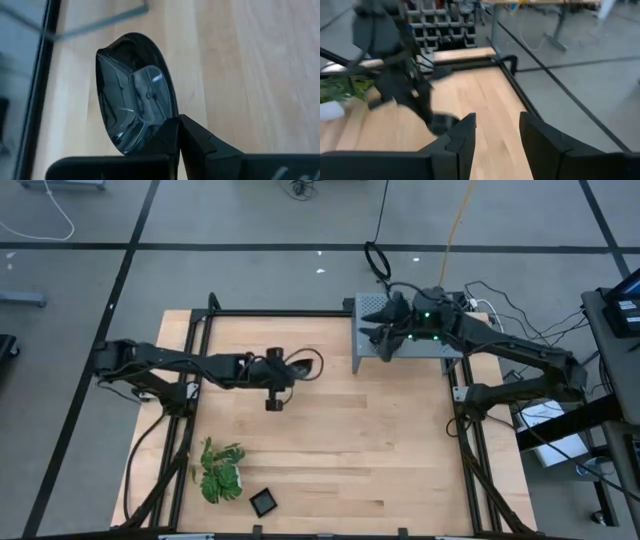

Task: Pick & Place Mini shaped plates
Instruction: Stack the leaf-shaped plate on top of the other leaf-shaped plates

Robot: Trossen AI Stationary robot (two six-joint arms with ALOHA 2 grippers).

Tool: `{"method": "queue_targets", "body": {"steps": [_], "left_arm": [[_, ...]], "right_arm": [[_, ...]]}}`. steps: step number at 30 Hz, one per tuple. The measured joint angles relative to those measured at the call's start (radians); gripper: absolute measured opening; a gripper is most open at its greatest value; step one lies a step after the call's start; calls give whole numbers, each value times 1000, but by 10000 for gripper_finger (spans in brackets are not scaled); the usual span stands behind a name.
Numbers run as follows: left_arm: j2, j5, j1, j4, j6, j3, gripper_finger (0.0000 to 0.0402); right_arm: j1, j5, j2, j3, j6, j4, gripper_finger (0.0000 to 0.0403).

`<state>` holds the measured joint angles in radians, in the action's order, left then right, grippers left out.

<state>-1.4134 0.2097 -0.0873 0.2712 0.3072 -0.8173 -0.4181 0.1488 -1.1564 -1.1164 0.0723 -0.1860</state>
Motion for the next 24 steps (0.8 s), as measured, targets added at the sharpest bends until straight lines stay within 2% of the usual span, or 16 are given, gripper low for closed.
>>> {"method": "queue_targets", "body": {"steps": [4,12,17,24], "left_arm": [[-82,0,24,-97,91,0,9],[-251,0,84,-234,65,0,17],[-322,2,112,-264,64,0,5],[-349,10,129,-277,1,0,38]], "right_arm": [[85,-86,-35,0,1,75,139],[273,-319,-56,0,-13,64,139],[390,-442,-75,1,-93,49,139],[504,-597,-127,1,-140,45,139]]}}
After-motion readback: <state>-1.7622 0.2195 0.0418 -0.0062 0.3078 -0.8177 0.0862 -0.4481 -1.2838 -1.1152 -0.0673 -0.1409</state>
